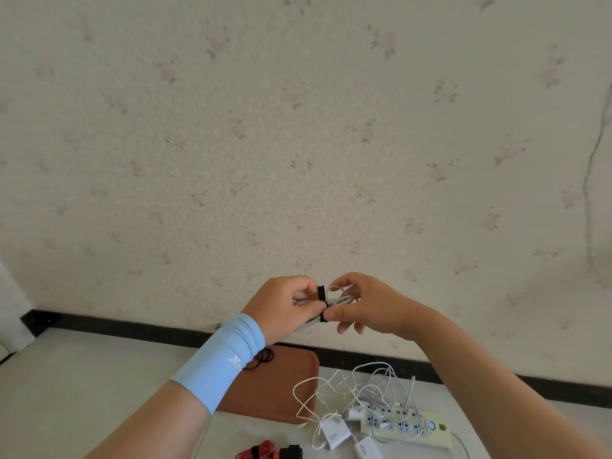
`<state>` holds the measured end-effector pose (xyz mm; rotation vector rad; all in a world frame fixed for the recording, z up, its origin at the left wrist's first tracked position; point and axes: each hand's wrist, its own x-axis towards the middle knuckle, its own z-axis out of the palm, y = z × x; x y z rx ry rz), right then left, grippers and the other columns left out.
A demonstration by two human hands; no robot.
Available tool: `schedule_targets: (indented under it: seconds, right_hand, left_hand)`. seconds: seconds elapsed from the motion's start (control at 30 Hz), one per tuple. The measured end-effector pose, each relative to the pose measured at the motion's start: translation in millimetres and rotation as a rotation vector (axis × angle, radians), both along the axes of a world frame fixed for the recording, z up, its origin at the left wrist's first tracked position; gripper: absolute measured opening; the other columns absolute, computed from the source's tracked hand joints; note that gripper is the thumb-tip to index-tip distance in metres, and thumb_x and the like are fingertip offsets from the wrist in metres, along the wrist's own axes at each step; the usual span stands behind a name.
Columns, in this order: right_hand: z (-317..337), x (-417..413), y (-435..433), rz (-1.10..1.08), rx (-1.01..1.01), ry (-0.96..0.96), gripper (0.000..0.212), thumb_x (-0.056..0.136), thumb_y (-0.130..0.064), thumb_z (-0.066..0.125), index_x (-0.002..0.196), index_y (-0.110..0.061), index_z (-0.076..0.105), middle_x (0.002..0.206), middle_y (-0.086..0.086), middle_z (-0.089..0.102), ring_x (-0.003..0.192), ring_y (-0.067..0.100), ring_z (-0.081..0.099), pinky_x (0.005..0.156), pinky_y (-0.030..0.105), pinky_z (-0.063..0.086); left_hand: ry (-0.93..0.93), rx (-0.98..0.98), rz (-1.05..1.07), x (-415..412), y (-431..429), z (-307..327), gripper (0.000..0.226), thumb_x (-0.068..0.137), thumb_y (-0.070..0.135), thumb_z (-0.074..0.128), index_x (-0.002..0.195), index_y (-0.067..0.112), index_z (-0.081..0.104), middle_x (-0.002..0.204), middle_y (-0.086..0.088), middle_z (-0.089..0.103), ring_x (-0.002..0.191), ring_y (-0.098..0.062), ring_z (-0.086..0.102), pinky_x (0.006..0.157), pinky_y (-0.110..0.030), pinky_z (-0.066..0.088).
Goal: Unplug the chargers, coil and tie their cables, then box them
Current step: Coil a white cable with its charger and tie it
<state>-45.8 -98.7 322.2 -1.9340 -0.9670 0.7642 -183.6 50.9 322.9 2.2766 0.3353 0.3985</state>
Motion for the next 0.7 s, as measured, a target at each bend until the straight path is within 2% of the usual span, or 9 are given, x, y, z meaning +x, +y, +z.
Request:
schedule_targets:
  seconds: [0.07,0.13,0.27,0.37,0.43,0.53,0.63,0.7]
  right_hand:
    - [0.4,2.2,-1.4,-0.002,0.067,0.043,0.052,0.077,-0.017,0.087,0.118,-0.016,0.054,0.098,0.012,0.072,0.075,0.021,0.074,0.060,0.031,0.054]
    - [0.9,2.4,-0.2,-0.002,0.124,0.033,0.052,0.075,-0.012,0.088,0.116,-0.016,0.055,0.099,0.015,0.070,0.073,0.018,0.072,0.063,0.032,0.058]
    - [-1.8,-1.1,5.4,-0.039,0.197,-0.096,0.054,0.073,-0.007,0.088,0.114,-0.019,0.054,0.101,0.007,0.061,0.064,0.002,0.061,0.061,0.023,0.056]
    - [-4.6,-0.9,7.6,-0.044,0.270,-0.147,0.053,0.073,-0.004,0.087,0.107,-0.026,0.053,0.100,0.002,0.058,0.070,0.006,0.059,0.061,0.022,0.054]
    - [-6.7,-0.4,8.8,-0.047,0.297,-0.185,0.053,0.072,-0.005,0.087,0.103,-0.032,0.053,0.099,-0.002,0.058,0.079,0.011,0.059,0.063,0.024,0.055]
    - [-9.0,-1.6,10.5,-0.051,0.322,-0.204,0.054,0.072,-0.004,0.086,0.102,-0.035,0.054,0.100,-0.003,0.060,0.086,0.017,0.061,0.065,0.030,0.058]
    - [-8.7,-2.8,10.9,-0.065,0.342,-0.192,0.053,0.073,-0.001,0.085,0.102,-0.032,0.055,0.101,-0.004,0.061,0.087,0.017,0.063,0.067,0.033,0.061]
    - [-7.2,-3.1,10.1,-0.076,0.352,-0.186,0.051,0.073,0.001,0.085,0.102,-0.030,0.055,0.098,-0.006,0.062,0.085,0.015,0.063,0.068,0.032,0.061]
  left_hand:
    - [0.005,-0.030,0.026,1.5,-0.9,-1.3,0.005,0.086,0.026,0.072,0.083,0.023,0.070,0.082,0.013,0.075,0.080,0.001,0.068,0.078,-0.018,0.051]
    - [-0.001,-0.089,0.064,3.1,-0.5,-1.8,0.007,0.086,0.026,0.072,0.081,0.021,0.070,0.077,0.009,0.074,0.075,-0.004,0.069,0.076,-0.021,0.053]
    - [0.017,-0.249,0.152,8.0,-1.1,0.6,0.008,0.085,0.022,0.073,0.082,0.014,0.073,0.078,-0.005,0.075,0.076,-0.018,0.071,0.079,-0.032,0.055]
    - [0.047,-0.393,0.203,11.2,-1.6,0.8,0.009,0.085,0.019,0.073,0.080,0.011,0.073,0.080,-0.008,0.073,0.078,-0.019,0.067,0.082,-0.034,0.055]
    - [0.055,-0.429,0.226,11.2,-1.4,2.3,0.008,0.084,0.021,0.074,0.089,0.015,0.070,0.084,-0.006,0.074,0.080,-0.019,0.068,0.077,-0.034,0.054]
    - [0.041,-0.386,0.207,9.3,-0.7,2.6,0.018,0.084,0.021,0.073,0.099,0.023,0.063,0.079,-0.001,0.076,0.076,-0.015,0.071,0.068,-0.023,0.052]
    - [0.015,-0.224,0.169,8.1,-1.6,0.6,0.005,0.085,0.025,0.071,0.089,0.028,0.073,0.075,0.008,0.076,0.073,-0.008,0.071,0.076,-0.026,0.056]
    - [0.005,-0.124,0.153,7.5,-0.3,-0.1,0.007,0.086,0.031,0.071,0.086,0.033,0.078,0.080,0.015,0.075,0.078,0.000,0.070,0.082,-0.026,0.057]
